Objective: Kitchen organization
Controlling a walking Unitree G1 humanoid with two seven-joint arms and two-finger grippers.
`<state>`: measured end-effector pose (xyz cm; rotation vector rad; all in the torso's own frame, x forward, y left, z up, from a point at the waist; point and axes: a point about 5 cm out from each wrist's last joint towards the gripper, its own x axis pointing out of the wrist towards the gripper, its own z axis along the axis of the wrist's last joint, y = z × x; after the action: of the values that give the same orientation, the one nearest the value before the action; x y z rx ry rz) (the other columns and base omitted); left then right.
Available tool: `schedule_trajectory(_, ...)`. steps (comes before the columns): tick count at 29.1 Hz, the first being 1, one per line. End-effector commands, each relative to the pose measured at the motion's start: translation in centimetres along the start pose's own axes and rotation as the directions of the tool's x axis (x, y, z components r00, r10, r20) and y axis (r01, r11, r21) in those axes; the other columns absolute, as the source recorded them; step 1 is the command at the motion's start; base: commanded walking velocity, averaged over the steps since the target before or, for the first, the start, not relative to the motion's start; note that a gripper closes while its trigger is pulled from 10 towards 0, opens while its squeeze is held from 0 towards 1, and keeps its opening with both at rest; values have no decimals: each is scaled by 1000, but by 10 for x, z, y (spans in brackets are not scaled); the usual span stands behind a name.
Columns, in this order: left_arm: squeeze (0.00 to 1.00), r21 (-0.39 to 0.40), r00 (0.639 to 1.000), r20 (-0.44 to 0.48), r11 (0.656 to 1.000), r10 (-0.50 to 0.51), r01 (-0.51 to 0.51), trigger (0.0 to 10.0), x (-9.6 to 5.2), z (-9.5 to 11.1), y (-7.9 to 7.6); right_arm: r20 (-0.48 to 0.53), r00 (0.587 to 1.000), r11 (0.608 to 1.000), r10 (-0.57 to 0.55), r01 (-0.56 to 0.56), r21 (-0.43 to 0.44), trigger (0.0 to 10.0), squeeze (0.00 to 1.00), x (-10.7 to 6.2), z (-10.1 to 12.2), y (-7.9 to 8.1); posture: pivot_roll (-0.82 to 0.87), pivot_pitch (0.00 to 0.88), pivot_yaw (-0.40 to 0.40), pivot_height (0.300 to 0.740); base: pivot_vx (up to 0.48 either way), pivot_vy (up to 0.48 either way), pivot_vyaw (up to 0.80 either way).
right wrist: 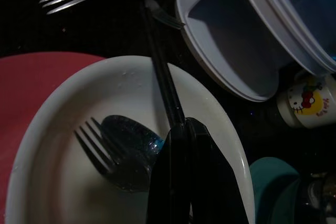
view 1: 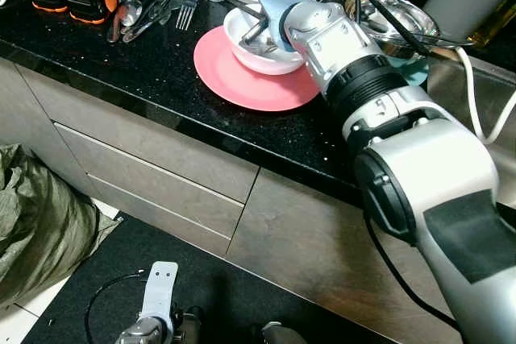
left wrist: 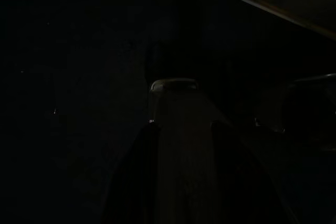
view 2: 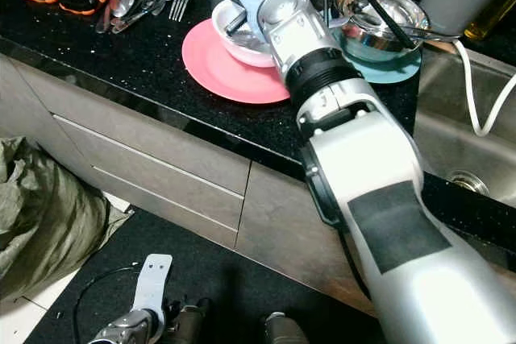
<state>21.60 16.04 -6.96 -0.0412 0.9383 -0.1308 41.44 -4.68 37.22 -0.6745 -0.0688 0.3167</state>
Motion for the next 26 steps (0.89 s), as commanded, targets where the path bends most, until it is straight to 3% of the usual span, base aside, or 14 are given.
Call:
schedule_trajectory(1,0,-22,999,-40,1000,-13,12,10000,-1,-14,-6,9,1000,1000,23,-23,-22,549,0,-1,3,-3,1,269,-144,740,0,0,0)
schedule_trajectory(3,0,-22,999,-40,1000,-13,12,10000,-1,-14,-6,13,999,999,38,-38,-22,549,0,-1,3,-2,1,269,-144,740,0,0,0)
schedule_trajectory(4,0,-22,999,-40,1000,-13,12,10000,-1,-14,-6,27,998,998,61,-61,-16,10000,0,-1,5,0,1,269,-144,740,0,0,0)
schedule_trajectory(5,0,-22,999,-40,1000,-12,12,10000,-1,-14,-6,47,996,997,76,-76,-7,10000,0,-1,7,0,1,269,-144,740,0,0,0)
schedule_trajectory(6,0,-22,999,-40,1000,-12,11,10000,-1,-14,-6,66,995,998,68,-68,2,10000,886,-2,9,-1,1,269,-144,740,0,0,0)
schedule_trajectory(7,0,-21,999,-40,1000,-12,11,10000,-1,-14,-6,77,995,998,62,-64,28,10000,1000,-2,10,-2,1,270,-141,740,0,0,0)
schedule_trajectory(10,0,-21,999,-40,1000,-12,11,10000,-1,-14,-6,78,995,997,69,-72,32,10000,1000,-2,9,-1,0,269,-141,740,0,0,0)
schedule_trajectory(15,0,-20,999,-40,1000,-12,11,10000,-1,-14,-6,57,997,998,57,-55,-39,10000,1000,1,3,6,4,271,-142,740,0,0,0)
schedule_trajectory(16,0,-22,999,-39,1000,-11,10,10000,-1,-14,-6,45,998,997,43,-40,-67,10000,482,2,1,6,4,271,-142,740,0,0,0)
schedule_trajectory(17,0,-23,999,-39,1000,-10,10,10000,-1,-14,-6,41,998,997,37,-34,-69,10000,482,2,0,6,4,271,-142,740,0,0,0)
schedule_trajectory(18,0,-24,999,-39,1000,-10,9,10000,-1,-14,-6,31,999,996,27,-24,-87,10000,0,2,-1,6,7,272,-142,740,0,0,0)
schedule_trajectory(26,0,-25,999,-39,1000,-11,10,10000,-1,-15,-6,-47,999,988,9,-16,-155,10000,0,3,-17,7,5,276,-147,740,0,0,0)
